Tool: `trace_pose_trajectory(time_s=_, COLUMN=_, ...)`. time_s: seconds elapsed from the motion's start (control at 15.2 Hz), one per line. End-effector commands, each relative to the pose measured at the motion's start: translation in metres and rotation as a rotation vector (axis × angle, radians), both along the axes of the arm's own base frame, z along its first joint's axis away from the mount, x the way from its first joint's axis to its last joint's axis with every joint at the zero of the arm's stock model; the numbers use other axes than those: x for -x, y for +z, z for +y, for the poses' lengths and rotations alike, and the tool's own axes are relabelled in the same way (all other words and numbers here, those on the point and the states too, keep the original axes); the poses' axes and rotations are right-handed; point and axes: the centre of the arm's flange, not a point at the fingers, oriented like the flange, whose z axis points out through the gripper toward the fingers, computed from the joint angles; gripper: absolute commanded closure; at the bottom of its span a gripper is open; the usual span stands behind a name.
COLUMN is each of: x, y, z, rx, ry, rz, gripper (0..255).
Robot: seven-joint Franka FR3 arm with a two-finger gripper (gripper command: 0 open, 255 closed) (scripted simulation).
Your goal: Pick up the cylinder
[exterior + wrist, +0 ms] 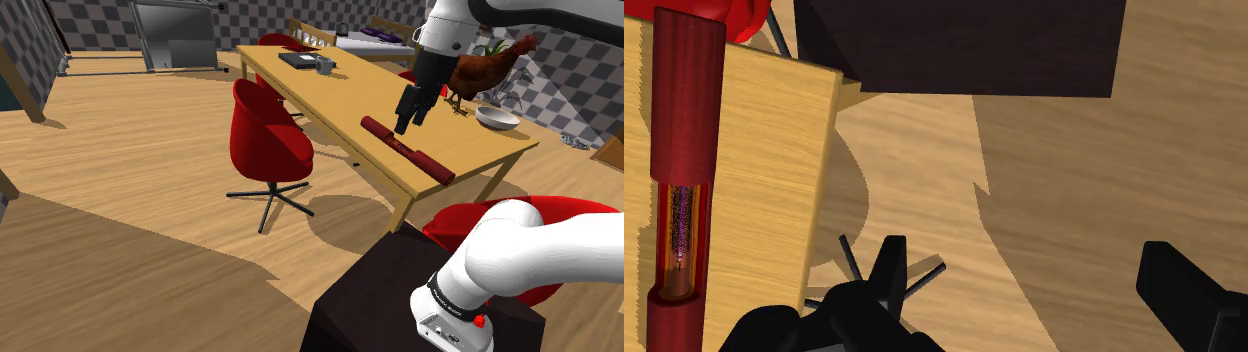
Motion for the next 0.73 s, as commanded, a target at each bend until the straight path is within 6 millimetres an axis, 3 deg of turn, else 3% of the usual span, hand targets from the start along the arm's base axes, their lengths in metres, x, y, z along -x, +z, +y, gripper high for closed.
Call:
trace_pose_trajectory(time_s=0.0, x=0.000, y=0.000, z=0.000, rx=0.000, ry=0.000, rz=0.000, gripper=0)
trace_pose_trajectory(time_s=0.66, x=-0.038, y=-0.063, z=-0.111, rx=-0.011, ry=-0.048, rz=-0.010, gripper=0)
